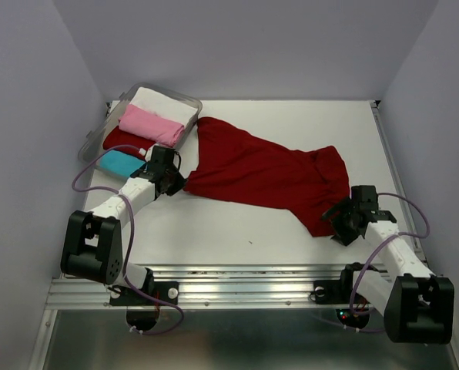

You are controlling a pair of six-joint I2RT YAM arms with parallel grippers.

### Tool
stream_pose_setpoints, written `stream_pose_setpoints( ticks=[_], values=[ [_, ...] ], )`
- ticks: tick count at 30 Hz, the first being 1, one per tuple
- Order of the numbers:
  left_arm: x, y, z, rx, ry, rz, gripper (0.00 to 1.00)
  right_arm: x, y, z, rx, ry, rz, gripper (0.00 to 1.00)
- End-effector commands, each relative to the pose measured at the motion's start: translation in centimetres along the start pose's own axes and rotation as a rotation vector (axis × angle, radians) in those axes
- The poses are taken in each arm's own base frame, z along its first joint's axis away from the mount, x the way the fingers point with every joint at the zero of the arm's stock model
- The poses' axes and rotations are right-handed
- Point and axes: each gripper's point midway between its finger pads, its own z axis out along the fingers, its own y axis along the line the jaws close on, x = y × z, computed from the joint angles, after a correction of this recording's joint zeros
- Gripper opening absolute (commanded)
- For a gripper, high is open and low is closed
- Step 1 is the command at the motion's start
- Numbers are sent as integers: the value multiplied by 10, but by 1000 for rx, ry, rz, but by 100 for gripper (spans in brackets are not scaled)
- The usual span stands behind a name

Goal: Roll the t-shirts
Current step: Flatten out the T-shirt at the center of the board.

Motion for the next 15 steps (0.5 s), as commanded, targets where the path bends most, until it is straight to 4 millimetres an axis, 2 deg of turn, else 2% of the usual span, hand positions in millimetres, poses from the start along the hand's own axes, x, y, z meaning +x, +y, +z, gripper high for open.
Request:
stream_pose_setpoints(
  ticks=[1,4,5,6,7,9,11,12,13,15],
  values=[
    [-11,-6,-6,17,-28,14,0,-15,9,13,-37,-70,36,71],
    [-11,-6,-6,18,-27,18,0,-17,8,25,-36,-84,39,60],
    [-12,-5,-6,15,-29,17,0,-17,6,30,-24,-77,40,50],
    [-12,-4,-6,13,-27,19,0,-22,14,32,-48,-90,25,43],
    [-14,-4,-7,13,-34,16,0,-26,24,32,-68,-83,13,26],
    [-16,-4,-8,10,-36,17,0,-33,37,27,-96,-85,-17,2],
    [-19,-4,-10,9,-44,15,0,-41,48,17,-116,-97,-27,1],
    [-22,-3,-12,9,-54,12,0,-48,59,2,-147,-123,-39,1],
    [-23,-2,-12,4,-59,9,0,-50,61,-12,-168,-144,-52,1],
    [-25,0,-13,-1,-69,7,0,-50,60,-23,-165,-156,-51,1]
  ],
)
